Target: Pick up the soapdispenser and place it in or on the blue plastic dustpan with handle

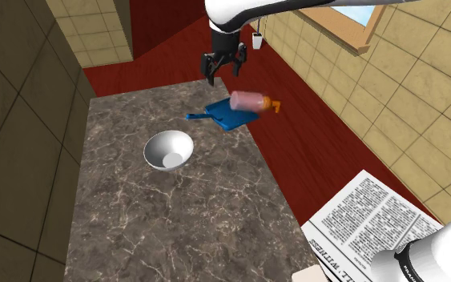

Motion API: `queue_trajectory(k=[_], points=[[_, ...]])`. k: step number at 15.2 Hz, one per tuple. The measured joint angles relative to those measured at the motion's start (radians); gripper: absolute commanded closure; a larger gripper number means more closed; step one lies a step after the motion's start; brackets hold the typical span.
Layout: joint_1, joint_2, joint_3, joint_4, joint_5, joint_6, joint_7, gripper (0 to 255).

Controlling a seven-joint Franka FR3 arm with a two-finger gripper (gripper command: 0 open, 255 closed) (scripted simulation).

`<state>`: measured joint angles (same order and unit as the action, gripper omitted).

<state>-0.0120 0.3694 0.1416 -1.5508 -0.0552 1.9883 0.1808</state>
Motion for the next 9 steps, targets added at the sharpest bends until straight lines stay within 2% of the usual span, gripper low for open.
queue_trajectory(k=[3, 9], points=[[0.001, -0.01, 0.001, 0.06, 0.002, -0.069, -0.001, 0], [0.0, -0.016, 0.001, 0.065, 0.003, -0.081, -0.003, 0]])
